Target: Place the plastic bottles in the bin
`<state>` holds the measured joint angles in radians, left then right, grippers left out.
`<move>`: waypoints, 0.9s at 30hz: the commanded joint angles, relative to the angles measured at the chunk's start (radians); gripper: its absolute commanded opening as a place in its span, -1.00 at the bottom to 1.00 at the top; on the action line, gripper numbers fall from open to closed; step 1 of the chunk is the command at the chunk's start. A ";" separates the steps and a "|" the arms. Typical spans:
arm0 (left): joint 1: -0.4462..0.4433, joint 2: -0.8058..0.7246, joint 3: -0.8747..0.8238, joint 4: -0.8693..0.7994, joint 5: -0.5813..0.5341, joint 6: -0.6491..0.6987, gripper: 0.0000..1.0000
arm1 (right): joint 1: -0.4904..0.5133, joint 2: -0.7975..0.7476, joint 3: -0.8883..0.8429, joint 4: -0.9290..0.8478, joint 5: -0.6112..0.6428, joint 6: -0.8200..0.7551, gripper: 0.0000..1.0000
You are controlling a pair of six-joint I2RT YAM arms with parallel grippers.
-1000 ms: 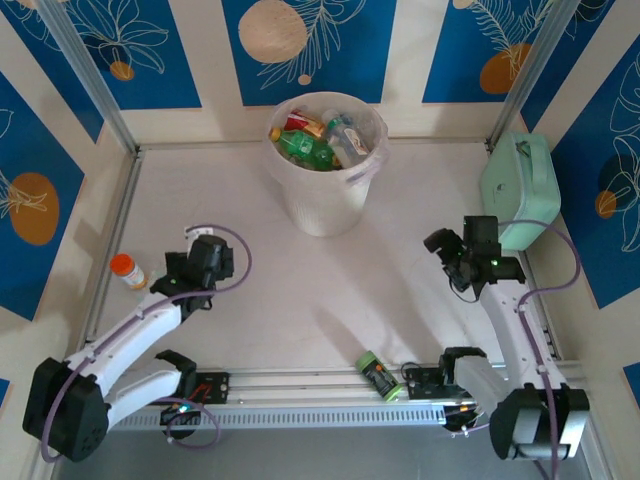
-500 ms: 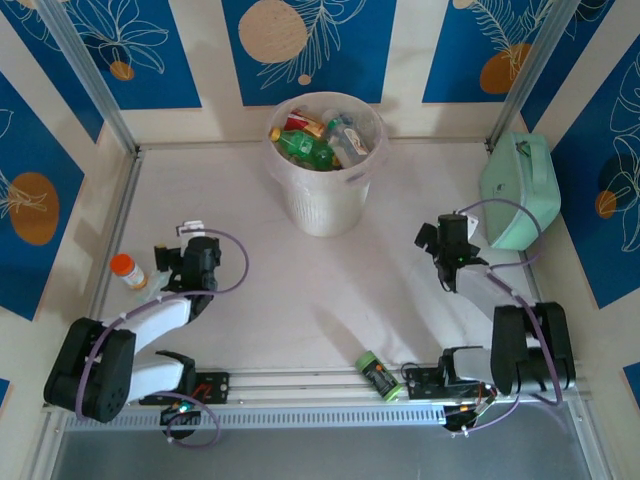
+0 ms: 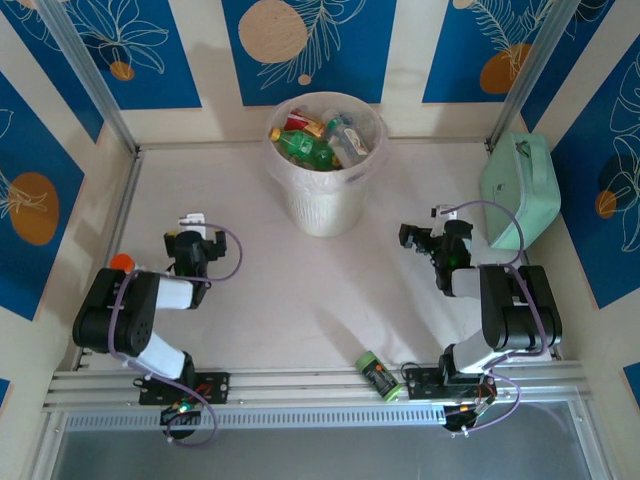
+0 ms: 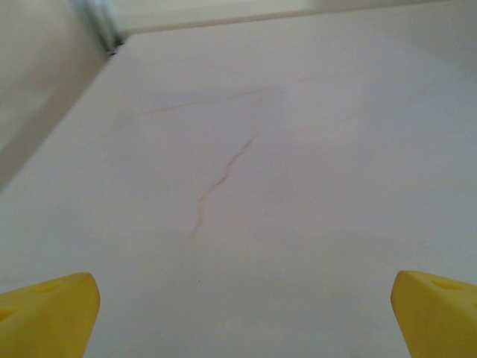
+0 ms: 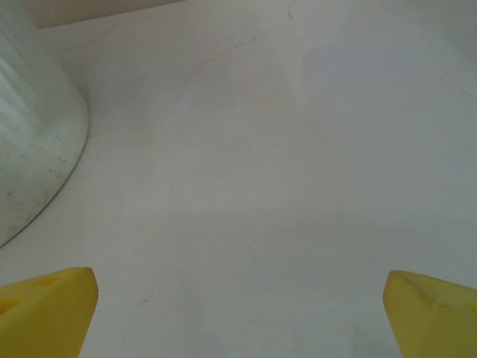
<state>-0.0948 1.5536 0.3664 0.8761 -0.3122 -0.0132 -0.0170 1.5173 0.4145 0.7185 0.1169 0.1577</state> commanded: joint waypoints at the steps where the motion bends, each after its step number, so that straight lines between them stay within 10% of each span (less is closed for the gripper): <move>1: 0.037 0.011 -0.019 0.112 0.154 0.007 1.00 | 0.004 0.008 -0.001 0.102 -0.050 -0.042 0.98; 27: -0.002 0.014 0.005 0.075 0.214 0.079 1.00 | 0.020 0.000 0.001 0.086 -0.023 -0.055 0.98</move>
